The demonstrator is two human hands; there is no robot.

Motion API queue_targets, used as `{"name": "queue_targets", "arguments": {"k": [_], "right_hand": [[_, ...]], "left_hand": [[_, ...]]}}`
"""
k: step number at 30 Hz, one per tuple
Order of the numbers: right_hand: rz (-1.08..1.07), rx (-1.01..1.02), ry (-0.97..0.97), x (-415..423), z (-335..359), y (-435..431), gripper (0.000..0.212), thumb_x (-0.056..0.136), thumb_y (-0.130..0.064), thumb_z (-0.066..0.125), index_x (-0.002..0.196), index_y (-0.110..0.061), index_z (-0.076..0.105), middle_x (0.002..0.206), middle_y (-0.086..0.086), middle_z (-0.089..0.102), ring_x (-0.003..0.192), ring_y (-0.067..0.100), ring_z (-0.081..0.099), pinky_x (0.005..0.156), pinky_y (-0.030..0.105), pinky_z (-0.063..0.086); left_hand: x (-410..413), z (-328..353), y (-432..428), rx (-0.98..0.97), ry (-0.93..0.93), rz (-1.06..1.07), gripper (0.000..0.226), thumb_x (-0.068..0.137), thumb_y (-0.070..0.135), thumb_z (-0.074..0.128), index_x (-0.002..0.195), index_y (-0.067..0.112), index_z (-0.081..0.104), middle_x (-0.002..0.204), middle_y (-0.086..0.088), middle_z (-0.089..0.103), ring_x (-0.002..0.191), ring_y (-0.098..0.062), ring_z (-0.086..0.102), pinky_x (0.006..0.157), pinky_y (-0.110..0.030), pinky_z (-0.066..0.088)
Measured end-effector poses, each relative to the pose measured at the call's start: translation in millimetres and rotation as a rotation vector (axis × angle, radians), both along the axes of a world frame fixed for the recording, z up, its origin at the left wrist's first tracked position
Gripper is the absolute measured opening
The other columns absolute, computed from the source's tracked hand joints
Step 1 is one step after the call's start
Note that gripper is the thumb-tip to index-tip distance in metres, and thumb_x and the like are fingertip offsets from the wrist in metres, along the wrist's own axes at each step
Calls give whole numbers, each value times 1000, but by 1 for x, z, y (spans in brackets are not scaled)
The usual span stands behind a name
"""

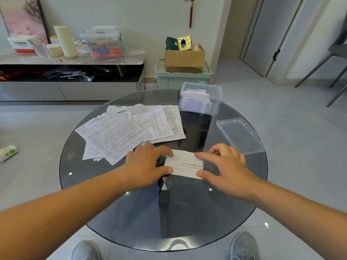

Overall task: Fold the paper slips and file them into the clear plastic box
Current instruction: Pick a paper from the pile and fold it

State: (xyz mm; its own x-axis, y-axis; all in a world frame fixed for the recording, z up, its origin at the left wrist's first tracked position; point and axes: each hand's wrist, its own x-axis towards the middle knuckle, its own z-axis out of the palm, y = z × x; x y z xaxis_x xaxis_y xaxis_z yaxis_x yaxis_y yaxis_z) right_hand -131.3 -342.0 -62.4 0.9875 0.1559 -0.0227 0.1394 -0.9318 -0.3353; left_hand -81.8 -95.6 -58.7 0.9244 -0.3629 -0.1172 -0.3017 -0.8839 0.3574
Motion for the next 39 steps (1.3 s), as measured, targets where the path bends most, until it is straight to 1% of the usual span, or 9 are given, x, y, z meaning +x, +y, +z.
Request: {"name": "queue_targets", "arguments": {"k": [4,7,11,17,20,25,30,34,39], "right_hand": [[18,-17,8,1,1,2,52,95,-59,50,145,-50,39,120,-19,28,118,7,22,103,31,18],[47,-32,21,1,3,3,47,98,-55,49,144,-49,41,125,-18,28,122,9,22,106,33,17],[81,-17,1,3,4,6,39,100,-46,52,138,-48,50,134,-15,31,126,11,26,108,33,21],[213,-5,-185,0,-1,13,21,96,-30,61,114,-38,70,137,-13,44,125,13,36,106,39,35],[270,-1,-200,-5,1,19,22,95,-38,56,111,-36,70,129,-15,53,121,12,41,101,39,37],[257,-33,-101,-9,3,20,43,97,-58,47,132,-37,59,145,-23,44,129,1,30,110,31,26],[279,-13,-64,-12,1,23,57,91,-68,48,138,-38,54,154,-24,36,130,-1,27,106,27,26],[303,2,-40,-13,0,23,63,86,-75,45,139,-41,52,156,-26,32,136,0,24,112,32,25],[300,-3,-8,-14,5,23,66,86,-76,48,143,-43,46,156,-30,26,138,-2,19,111,27,19]], "left_hand": [[2,4,4,0,28,-48,41,92,47,62,130,51,49,112,8,44,109,-16,44,99,-40,36],[3,5,6,-43,-23,-133,36,93,38,63,127,46,54,134,8,41,126,-18,37,110,-39,34],[0,7,7,-89,-73,-368,30,96,26,57,125,33,58,155,9,36,143,-12,29,110,-16,23],[-3,6,7,66,-137,-407,56,94,54,50,147,40,41,149,11,36,135,-11,31,113,-32,25],[-9,11,7,136,-144,-398,59,92,63,48,147,40,41,140,10,37,126,-11,34,109,-33,29],[-13,20,7,51,-21,-287,49,91,58,58,136,40,53,120,12,45,110,-7,39,96,-27,38],[-12,27,-8,-319,104,-26,23,89,28,70,112,31,67,124,10,55,107,-11,60,86,-24,55],[-10,30,-12,-489,266,207,15,87,18,74,97,26,66,108,4,65,100,-15,63,81,-27,57],[-10,36,-10,-640,468,309,14,88,10,74,100,6,66,90,-11,72,66,-14,64,57,-19,48]]}}
